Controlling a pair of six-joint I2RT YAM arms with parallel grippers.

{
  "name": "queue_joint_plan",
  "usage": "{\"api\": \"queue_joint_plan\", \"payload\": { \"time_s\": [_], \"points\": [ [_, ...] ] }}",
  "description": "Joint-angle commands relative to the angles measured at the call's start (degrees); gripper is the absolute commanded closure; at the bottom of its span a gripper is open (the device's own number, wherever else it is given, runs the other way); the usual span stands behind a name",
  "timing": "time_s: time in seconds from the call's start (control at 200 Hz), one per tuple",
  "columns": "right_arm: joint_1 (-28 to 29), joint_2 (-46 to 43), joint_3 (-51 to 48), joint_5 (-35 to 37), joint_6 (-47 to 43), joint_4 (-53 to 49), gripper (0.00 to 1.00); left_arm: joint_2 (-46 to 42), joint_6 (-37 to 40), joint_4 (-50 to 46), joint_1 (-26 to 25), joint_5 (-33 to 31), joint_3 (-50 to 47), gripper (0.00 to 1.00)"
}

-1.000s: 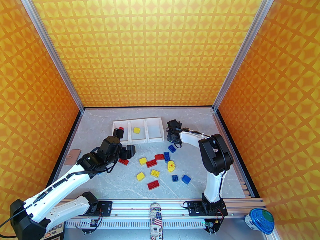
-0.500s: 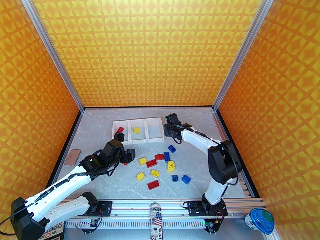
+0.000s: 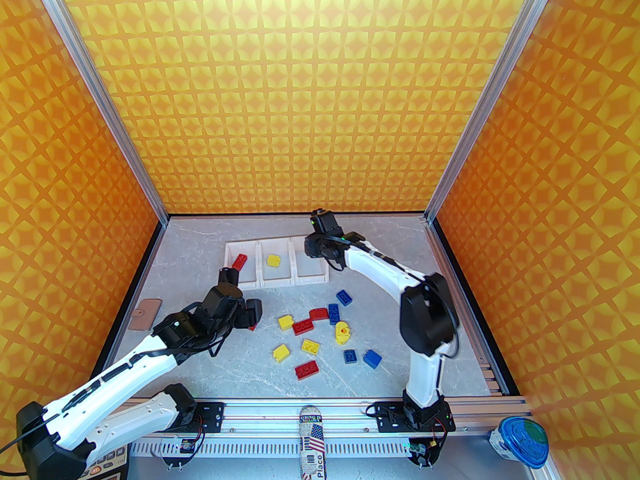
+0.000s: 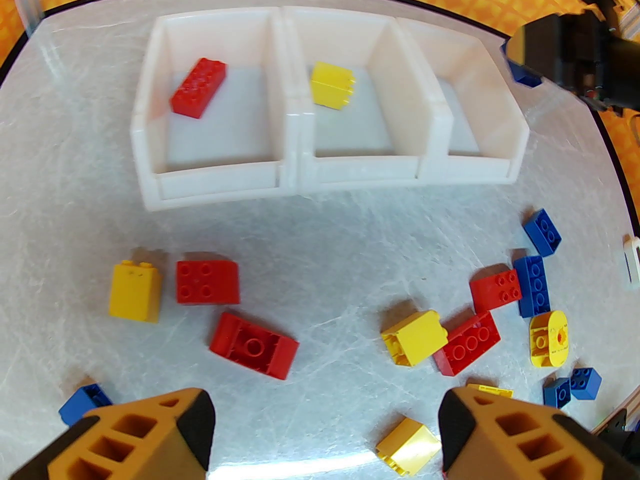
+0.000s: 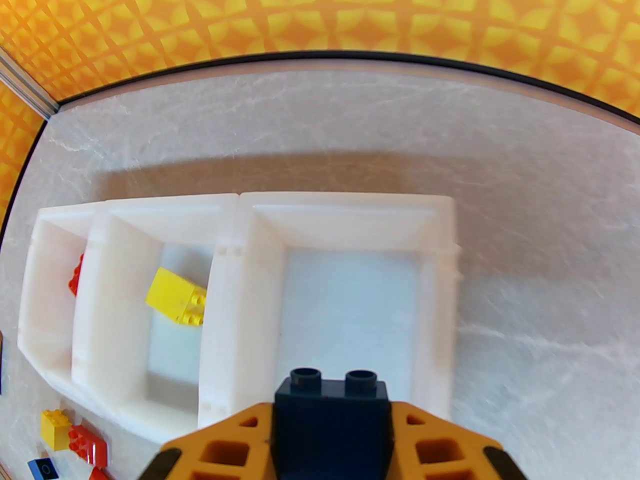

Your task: Sort the legos into containers by color

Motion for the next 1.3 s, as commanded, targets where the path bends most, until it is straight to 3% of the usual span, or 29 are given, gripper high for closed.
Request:
{"api": "queue_joint_plan", "payload": {
  "time_s": [0.0,0.13,0.545,0.775,1.0,1.295],
  "points": [
    [-0.1,2.2,4.1,-1.7,-2.4,-3.4,0.45,-1.4,-3.3,-4.0,-0.4,-3.6,0.0,0.2],
    [-0.1,-0.9,1.1,-1.5,-3.3,-0.9,0.35,-4.3,-6.6,-5.7,-0.3,-5.5,-2.1,0.17],
    [-0.1,-20.0,-20.0,-6.6,-3.8,5.9,0.35,-7.6,-13.6,-10.5,2.7,-8.4,-5.8,0.12],
    [-0.1,-27.8,-30.6,-8.0,-3.1,8.2,0.37,-0.1,-10.9,-7.6,2.9,-6.6,-4.4,0.11],
    [-0.1,-30.0,-36.3,-8.6,-2.3,8.6,0.38,8.5,-8.3,-1.8,2.9,-2.1,-3.5,0.11],
    [0.0,-33.2,-43.4,-8.9,-0.2,10.9,0.39,20.1,-10.6,7.2,3.0,1.2,-4.0,0.06]
  ]
}}
